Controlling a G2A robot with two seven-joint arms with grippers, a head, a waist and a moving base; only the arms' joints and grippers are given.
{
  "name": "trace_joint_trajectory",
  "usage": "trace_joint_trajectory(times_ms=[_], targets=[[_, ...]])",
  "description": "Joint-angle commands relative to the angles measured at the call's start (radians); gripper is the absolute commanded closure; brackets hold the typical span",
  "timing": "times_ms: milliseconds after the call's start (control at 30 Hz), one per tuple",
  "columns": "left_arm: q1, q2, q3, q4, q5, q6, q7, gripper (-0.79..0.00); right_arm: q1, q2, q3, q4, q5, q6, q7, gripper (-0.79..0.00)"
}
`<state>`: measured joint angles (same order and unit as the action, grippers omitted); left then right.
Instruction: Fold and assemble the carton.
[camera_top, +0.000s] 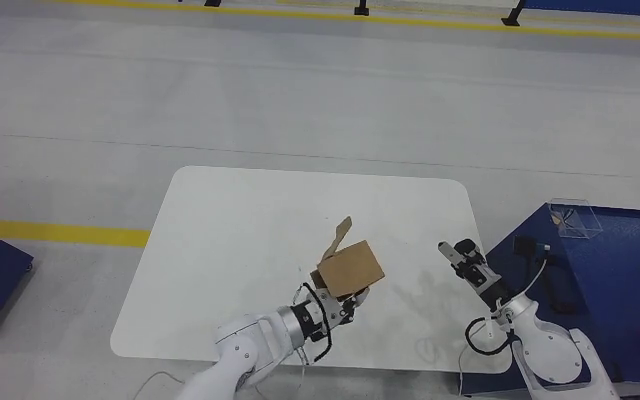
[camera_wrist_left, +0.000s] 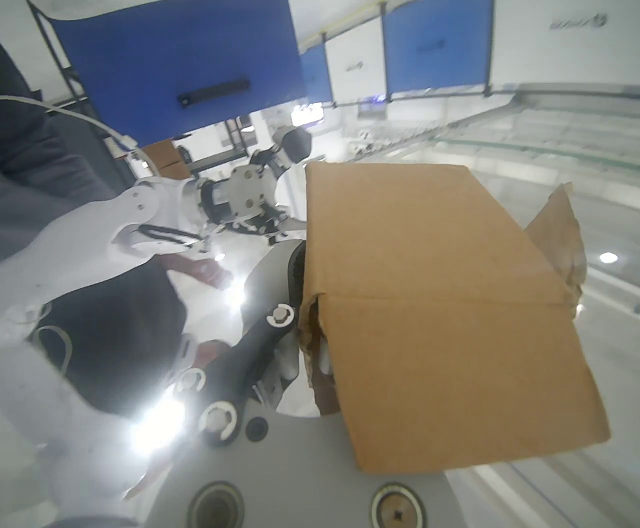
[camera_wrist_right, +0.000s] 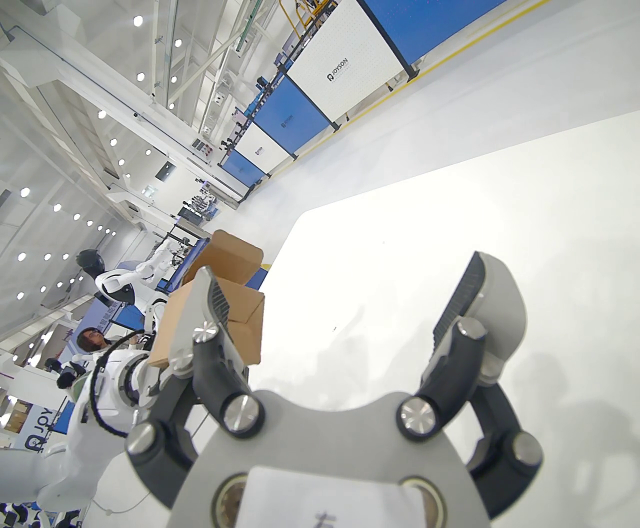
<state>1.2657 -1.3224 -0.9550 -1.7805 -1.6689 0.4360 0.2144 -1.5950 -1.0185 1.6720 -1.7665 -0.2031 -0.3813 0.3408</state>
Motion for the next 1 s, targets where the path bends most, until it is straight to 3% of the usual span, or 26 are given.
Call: trace_joint_trajectory(times_ms=[0,200,433,800,833,867,900,967], targets=[[-0.002,-0.008,0.007,-0.007,-0.056,-0.075,0.165,0.000,0.000,0.000,0.000,0.000,0.000,0.000,0.000,-0.785],[-0.058,-0.034,0.022,0.044,-0.176,-0.229,0.440,0.000,0.000,0.000,0.000,0.000,0.000,0.000,0.000,-0.785],[-0.089,-0.056,0.056,0.075,-0.135,-0.426,0.729,0.000,0.000,0.000,0.000,0.000,0.000,0.000,0.000,-0.785],[-0.114,-0.093,0.138,0.127,-0.111,-0.520,0.893,0.000,0.000,0.000,0.000,0.000,0.000,0.000,0.000,-0.785],[-0.121,-0.097,0.145,0.134,-0.112,-0.522,0.886,-0.142,0.000,0.000,0.000,0.000,0.000,0.000,0.000,-0.785],[-0.126,-0.100,0.149,0.148,-0.112,-0.528,0.885,-0.391,0.000,0.000,0.000,0.000,0.000,0.000,0.000,-0.785],[-0.132,-0.104,0.156,0.156,-0.109,-0.524,0.883,-0.785,0.000,0.000,0.000,0.000,0.000,0.000,0.000,-0.785],[-0.136,-0.112,0.169,0.163,-0.126,-0.517,0.862,-0.785,0.000,0.000,0.000,0.000,0.000,0.000,0.000,-0.785]])
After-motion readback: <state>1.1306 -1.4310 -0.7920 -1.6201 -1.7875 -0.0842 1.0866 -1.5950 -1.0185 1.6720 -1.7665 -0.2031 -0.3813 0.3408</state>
